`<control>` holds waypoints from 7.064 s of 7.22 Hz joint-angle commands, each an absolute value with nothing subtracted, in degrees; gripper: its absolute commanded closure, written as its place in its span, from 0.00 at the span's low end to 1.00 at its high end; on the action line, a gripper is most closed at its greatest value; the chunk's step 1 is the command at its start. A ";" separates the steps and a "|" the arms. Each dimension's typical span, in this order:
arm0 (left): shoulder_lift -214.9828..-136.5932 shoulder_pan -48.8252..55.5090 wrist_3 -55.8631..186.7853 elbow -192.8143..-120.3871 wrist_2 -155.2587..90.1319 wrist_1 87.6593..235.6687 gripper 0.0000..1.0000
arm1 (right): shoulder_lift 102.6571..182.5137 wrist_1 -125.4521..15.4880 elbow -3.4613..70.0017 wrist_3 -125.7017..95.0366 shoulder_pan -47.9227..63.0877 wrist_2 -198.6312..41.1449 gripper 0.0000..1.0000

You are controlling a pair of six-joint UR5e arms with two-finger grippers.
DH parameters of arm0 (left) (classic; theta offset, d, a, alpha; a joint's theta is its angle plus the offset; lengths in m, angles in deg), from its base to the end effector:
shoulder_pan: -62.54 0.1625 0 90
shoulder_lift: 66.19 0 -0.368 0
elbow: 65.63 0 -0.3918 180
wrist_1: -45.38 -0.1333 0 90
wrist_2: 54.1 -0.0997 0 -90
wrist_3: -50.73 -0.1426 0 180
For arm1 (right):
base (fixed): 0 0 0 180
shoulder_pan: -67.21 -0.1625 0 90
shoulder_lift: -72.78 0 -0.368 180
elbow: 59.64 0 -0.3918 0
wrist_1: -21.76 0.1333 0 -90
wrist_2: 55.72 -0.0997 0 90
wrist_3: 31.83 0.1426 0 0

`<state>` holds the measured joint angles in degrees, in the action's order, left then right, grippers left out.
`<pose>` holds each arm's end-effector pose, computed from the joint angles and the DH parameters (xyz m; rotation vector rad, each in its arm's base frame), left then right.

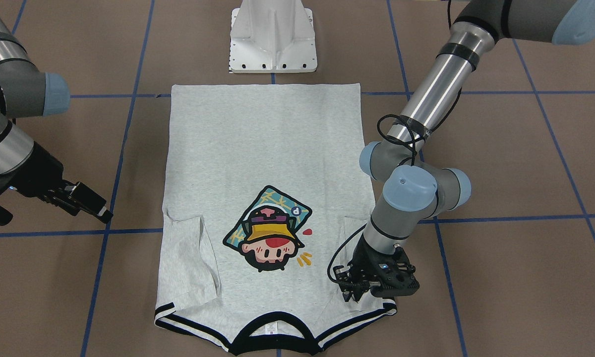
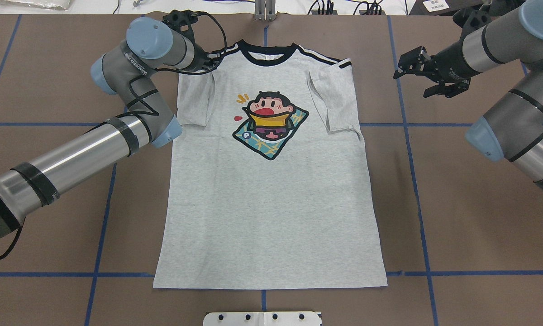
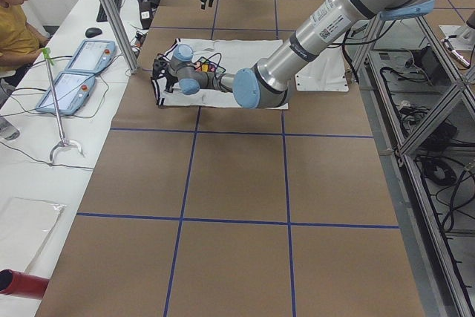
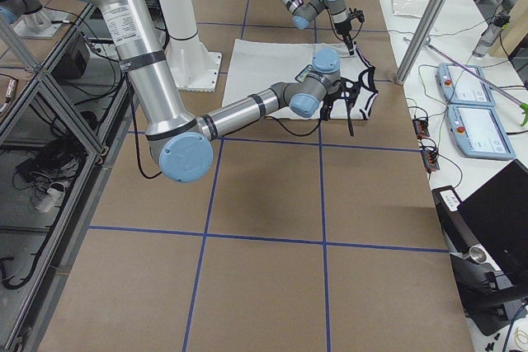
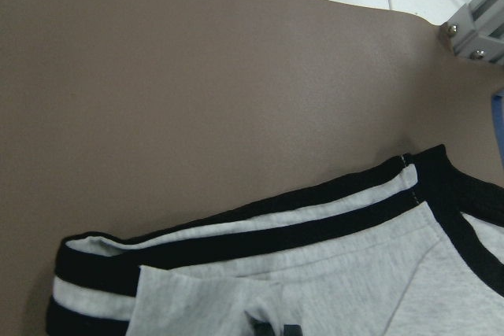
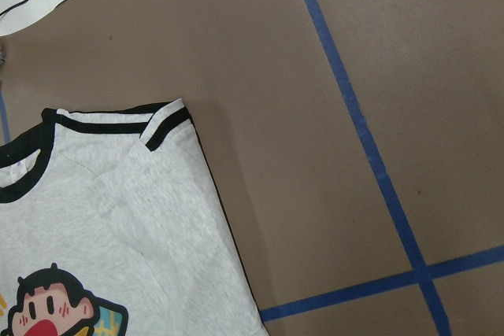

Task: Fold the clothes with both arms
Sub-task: 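Lower the left gripper onto the shirt's other shoulder near the collar, then move the right gripper to the hem corner nearest the robot while left withdraws, then move the left gripper down to the other hem corner nearest the robot, then grasp both hem corners with the left and right grippers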

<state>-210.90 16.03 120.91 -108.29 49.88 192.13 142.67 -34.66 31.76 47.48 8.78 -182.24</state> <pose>0.5181 -0.6897 0.2955 0.4278 1.0541 -0.2782 -0.2949 -0.5724 0.3482 0.0432 -1.1022 0.4420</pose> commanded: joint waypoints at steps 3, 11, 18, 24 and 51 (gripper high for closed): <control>-196.14 15.78 121.92 -135.79 60.93 184.97 0.24 | 152.28 -35.36 43.24 49.46 17.08 -177.48 0.00; -170.43 15.60 122.28 -168.21 67.63 183.02 0.01 | 160.56 -47.76 58.66 82.28 50.38 -144.28 0.01; -170.78 15.60 122.36 -169.61 68.60 182.93 0.01 | 161.11 -59.80 63.59 97.89 63.43 -138.34 0.05; -170.96 15.60 122.36 -169.52 68.34 182.93 0.01 | 162.34 -59.89 63.24 98.86 64.93 -138.69 0.14; -159.71 49.97 160.51 -180.59 52.95 161.58 0.31 | 161.72 -59.62 68.16 97.98 62.47 -145.98 1.00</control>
